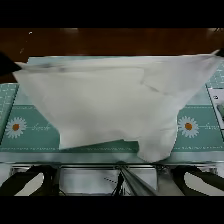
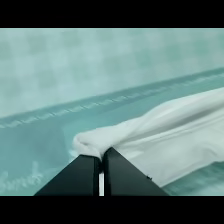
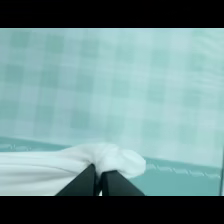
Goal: Fold the shirts.
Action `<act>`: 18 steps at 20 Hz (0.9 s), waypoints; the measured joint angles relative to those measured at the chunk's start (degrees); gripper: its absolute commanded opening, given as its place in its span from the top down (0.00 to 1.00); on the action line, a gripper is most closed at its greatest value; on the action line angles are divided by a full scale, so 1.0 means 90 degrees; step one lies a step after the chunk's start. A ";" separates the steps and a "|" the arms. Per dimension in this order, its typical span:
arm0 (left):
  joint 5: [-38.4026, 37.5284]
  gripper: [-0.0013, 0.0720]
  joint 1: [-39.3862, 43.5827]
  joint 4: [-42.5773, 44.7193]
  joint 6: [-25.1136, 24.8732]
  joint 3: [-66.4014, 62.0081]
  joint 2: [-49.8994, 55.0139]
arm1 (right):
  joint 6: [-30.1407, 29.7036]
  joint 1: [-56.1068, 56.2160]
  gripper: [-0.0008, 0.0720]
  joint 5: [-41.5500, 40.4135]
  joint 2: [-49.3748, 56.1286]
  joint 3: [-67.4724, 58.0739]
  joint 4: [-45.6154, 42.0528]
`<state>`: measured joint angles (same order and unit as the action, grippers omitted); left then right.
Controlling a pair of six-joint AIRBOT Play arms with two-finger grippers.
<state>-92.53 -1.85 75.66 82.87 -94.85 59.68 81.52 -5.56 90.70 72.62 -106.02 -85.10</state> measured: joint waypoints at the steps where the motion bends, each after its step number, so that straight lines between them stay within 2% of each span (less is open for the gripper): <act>1: 0.0270 0.96 0.0000 0.0153 -0.0080 0.0034 0.0357 | 0.0078 0.0066 0.93 -0.0257 0.0338 0.0002 -0.0036; 8: 0.2096 0.96 -0.0022 0.0634 -0.0272 0.0119 0.2688 | 0.0714 0.0223 0.93 -0.2545 0.2038 0.0000 -0.0124; 11: 0.2722 0.96 -0.0022 0.0702 -0.0282 0.0124 0.3395 | 0.0818 0.0236 0.93 -0.3257 0.2608 0.0000 -0.0112; 15: 0.3415 0.96 -0.0022 0.0712 -0.0294 0.0124 0.4068 | 0.1073 0.0236 0.93 -0.3623 0.3315 0.0000 -0.0049; 18: 0.3922 0.96 -0.0022 0.0559 -0.0301 0.0124 0.4437 | 0.1290 0.0236 0.93 -0.3570 0.3708 0.0000 -0.0019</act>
<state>-57.23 -2.04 80.68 80.16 -93.73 99.61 93.12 -3.44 58.57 106.00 -106.02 -85.27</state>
